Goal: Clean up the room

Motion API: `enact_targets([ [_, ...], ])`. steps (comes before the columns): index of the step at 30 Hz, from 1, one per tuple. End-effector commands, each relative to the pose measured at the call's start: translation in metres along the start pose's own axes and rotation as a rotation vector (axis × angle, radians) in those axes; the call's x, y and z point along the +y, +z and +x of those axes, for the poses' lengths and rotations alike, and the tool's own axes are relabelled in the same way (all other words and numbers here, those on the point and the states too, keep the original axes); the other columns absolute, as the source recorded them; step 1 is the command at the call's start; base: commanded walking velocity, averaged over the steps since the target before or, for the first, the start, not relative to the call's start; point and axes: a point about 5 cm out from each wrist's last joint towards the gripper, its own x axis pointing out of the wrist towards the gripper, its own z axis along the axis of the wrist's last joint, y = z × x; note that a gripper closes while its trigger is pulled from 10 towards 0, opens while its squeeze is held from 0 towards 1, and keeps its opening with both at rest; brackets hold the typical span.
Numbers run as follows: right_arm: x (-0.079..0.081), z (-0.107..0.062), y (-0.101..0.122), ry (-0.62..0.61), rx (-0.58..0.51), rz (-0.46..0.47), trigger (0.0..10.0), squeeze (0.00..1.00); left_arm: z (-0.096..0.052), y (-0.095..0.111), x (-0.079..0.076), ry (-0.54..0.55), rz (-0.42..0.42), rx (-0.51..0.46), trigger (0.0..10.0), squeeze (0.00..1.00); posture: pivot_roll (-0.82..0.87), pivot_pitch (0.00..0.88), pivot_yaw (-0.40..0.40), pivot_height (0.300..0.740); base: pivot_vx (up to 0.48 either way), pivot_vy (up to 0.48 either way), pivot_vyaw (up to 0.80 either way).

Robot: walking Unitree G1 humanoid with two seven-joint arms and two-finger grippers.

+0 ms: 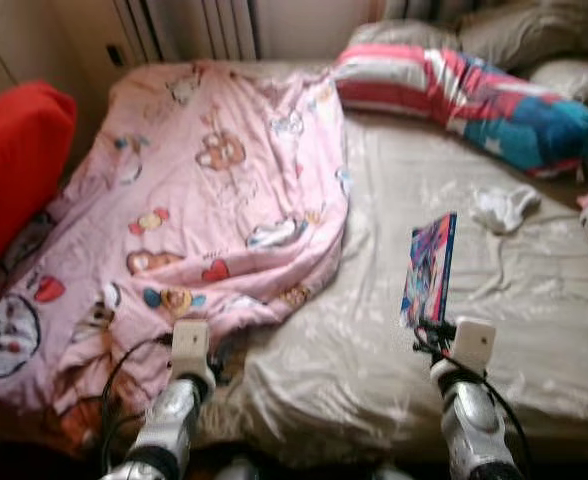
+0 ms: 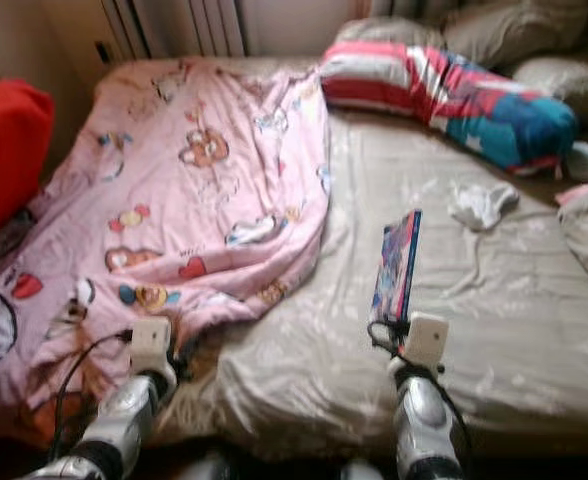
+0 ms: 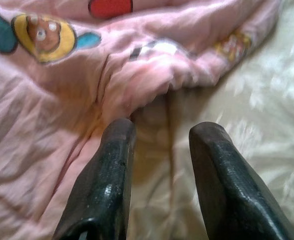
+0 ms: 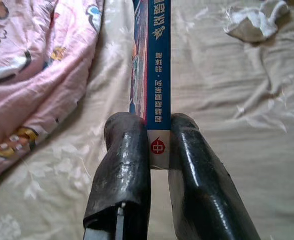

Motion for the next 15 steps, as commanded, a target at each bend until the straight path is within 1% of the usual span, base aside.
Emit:
enact_targets([
  [1, 0.000, 0.000, 0.001, -0.005, -0.011, 0.001, 10.0, 0.00, -0.008, -0.024, 0.003, 0.011, 0.038, 0.111, 10.0, 0.00, -0.05, 0.092, 0.026, 0.740, 0.000, 0.000, 0.00],
  [2, 0.001, 0.000, 0.000, -0.006, -0.011, 0.006, 10.0, 0.00, -0.010, -0.031, 0.004, 0.022, 0.054, 0.142, 10.0, 0.00, -0.05, 0.091, 0.027, 0.740, 0.000, 0.000, 0.00],
  [3, 0.001, 0.000, 0.000, -0.006, -0.011, 0.006, 10.0, 0.00, -0.010, -0.031, 0.004, 0.022, 0.054, 0.142, 10.0, 0.00, -0.05, 0.091, 0.027, 0.740, 0.000, 0.000, 0.00],
  [4, 0.000, -0.002, -0.003, -0.012, -0.002, 0.015, 10.0, 0.00, -0.014, -0.042, 0.004, 0.029, 0.065, 0.188, 10.0, 0.00, -0.05, 0.091, 0.027, 0.740, 0.000, 0.000, 0.00],
  [5, 0.000, -0.003, -0.004, -0.014, 0.000, 0.021, 10.0, 0.00, -0.017, -0.047, 0.002, 0.026, 0.061, 0.209, 10.0, 0.00, -0.05, 0.093, 0.025, 0.740, 0.000, 0.000, 0.00],
  [7, 0.001, -0.003, -0.004, -0.013, -0.001, 0.023, 10.0, 0.00, -0.018, -0.050, 0.001, 0.024, 0.058, 0.216, 10.0, 0.00, -0.05, 0.093, 0.025, 0.740, 0.000, 0.000, 0.00],
  [11, 0.001, -0.004, -0.005, -0.013, 0.000, 0.018, 10.0, 0.00, -0.020, -0.054, -0.003, 0.022, 0.018, 0.222, 10.0, 0.00, -0.06, 0.094, 0.024, 0.740, 0.000, 0.000, 0.00],
  [13, 0.001, -0.003, -0.005, -0.015, 0.002, 0.019, 10.0, 0.00, -0.020, -0.054, -0.001, 0.041, 0.023, 0.224, 10.0, 0.00, -0.06, 0.093, 0.023, 0.740, 0.000, 0.000, 0.00],
  [15, 0.001, -0.003, -0.005, -0.019, 0.006, 0.023, 10.0, 0.00, -0.020, -0.055, 0.000, 0.044, 0.053, 0.229, 10.0, 0.00, -0.06, 0.091, 0.022, 0.740, 0.000, 0.000, 0.00],
])
